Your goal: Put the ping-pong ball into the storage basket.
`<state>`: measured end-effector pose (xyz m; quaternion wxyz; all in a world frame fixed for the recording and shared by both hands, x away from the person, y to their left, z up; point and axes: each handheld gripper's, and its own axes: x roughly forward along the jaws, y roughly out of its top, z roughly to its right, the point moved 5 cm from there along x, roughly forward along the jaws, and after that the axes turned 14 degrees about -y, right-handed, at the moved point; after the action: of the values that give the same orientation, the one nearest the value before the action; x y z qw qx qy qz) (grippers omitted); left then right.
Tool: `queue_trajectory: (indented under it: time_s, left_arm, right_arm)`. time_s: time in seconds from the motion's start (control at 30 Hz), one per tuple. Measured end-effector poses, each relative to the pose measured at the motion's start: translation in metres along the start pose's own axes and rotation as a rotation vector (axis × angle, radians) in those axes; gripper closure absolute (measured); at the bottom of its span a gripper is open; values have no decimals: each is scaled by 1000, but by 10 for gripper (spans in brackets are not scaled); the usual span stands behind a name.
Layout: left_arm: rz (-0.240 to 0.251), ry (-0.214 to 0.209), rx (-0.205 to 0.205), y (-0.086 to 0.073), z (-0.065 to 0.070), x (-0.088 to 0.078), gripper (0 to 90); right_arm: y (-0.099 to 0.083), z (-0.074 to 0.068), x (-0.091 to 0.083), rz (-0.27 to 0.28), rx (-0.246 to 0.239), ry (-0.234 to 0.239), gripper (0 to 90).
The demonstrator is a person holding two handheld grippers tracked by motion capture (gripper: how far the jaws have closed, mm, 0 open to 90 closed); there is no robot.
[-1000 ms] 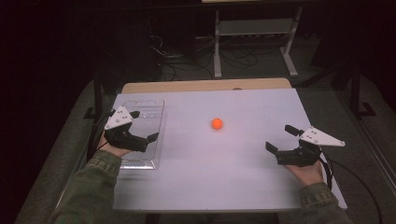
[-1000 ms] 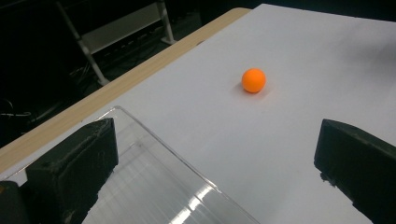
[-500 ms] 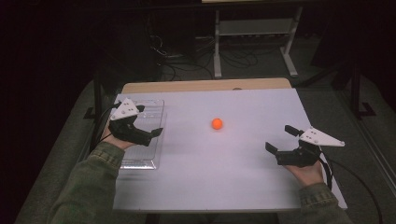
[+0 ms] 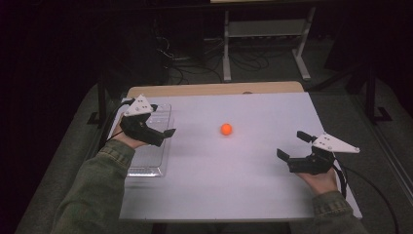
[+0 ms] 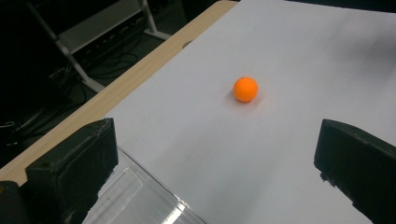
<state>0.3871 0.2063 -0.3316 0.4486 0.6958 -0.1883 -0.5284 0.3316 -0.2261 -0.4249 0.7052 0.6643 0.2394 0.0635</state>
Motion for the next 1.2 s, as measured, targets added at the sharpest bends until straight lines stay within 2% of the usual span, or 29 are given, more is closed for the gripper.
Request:
queue_trajectory:
  time_s: [0.27, 0.43, 0.83, 1.2]
  left_arm:
    - [-17, -20, 4, 3, 0, 8, 0]
    - [-44, -19, 20, 5, -3, 13, 0]
    - [-51, -32, 18, 18, -10, 21, 0]
    - [-96, -77, 45, 30, -11, 41, 0]
  right_arm:
    - [0, 0, 0, 4, 1, 2, 0]
    - [0, 0, 0, 2, 1, 2, 0]
    - [0, 0, -1, 0, 0, 3, 0]
    - [0, 0, -1, 2, 1, 3, 0]
